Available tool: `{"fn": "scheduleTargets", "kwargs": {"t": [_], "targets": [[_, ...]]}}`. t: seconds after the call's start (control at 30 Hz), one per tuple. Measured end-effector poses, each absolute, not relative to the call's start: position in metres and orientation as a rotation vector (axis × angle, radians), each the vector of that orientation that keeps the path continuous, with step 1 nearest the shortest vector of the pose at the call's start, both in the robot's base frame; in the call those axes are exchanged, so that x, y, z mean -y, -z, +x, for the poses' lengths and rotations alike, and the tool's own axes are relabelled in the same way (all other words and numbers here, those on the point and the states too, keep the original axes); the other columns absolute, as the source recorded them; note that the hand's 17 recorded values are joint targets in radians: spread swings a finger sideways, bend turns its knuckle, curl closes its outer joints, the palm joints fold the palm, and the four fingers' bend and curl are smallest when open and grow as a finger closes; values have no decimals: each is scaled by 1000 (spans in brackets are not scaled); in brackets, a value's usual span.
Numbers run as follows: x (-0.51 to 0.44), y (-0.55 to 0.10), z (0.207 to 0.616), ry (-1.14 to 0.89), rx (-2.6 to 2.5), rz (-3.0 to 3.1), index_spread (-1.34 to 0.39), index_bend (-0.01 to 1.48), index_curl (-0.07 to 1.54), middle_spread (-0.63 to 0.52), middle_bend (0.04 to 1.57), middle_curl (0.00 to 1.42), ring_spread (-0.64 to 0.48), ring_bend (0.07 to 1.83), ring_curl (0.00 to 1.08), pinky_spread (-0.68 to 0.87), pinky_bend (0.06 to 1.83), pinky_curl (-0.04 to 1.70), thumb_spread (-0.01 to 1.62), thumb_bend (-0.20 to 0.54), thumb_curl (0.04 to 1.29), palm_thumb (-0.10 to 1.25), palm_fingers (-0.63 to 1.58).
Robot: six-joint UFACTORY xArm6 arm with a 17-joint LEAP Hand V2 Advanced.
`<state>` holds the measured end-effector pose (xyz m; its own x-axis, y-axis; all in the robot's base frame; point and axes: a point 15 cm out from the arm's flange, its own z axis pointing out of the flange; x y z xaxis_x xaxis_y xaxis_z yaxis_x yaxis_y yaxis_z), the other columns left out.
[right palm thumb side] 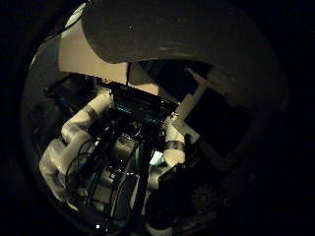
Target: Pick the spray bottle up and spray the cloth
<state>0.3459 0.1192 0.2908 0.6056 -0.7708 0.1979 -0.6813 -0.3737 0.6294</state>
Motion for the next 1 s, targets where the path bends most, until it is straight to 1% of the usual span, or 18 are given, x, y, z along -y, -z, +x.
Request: {"fn": "scheduleTargets", "kwargs": {"t": [0.2, 0.4, 0.5, 0.7, 0.77, 0.87, 1.0], "targets": [[-128, -274, 346, 122, 1096, 2094, -193, 1153, 628, -99, 1325, 566, -165, 1445, 548, -226, 1107, 948, 996, -14, 670, 1069, 1228], [-127, -265, 349, 119, 1089, 2066, -193, 1153, 629, -101, 1324, 566, -165, 1445, 548, -229, 1101, 958, 1007, -14, 665, 1067, 1229], [-127, -272, 356, 106, 1108, 2081, -193, 1152, 629, -101, 1324, 566, -165, 1444, 548, -230, 1098, 962, 1009, -14, 663, 1067, 1229], [-137, -313, 379, 91, 1211, 2201, -193, 1152, 629, -95, 1320, 565, -165, 1444, 548, -232, 1094, 968, 1009, -11, 662, 1075, 1229], [-148, -322, 379, 133, 1239, 2262, -193, 1151, 629, -95, 1320, 564, -165, 1444, 548, -232, 1093, 970, 1008, -13, 662, 1078, 1230], [-178, -334, 372, 251, 1295, 2381, -193, 1150, 629, -94, 1322, 562, -166, 1442, 548, -233, 1090, 972, 1006, -10, 663, 1086, 1232], [-220, -354, 380, 409, 1401, 2563, -193, 1146, 629, -87, 1322, 561, -165, 1442, 548, -233, 1088, 974, 1001, -10, 667, 1098, 1234]]}}
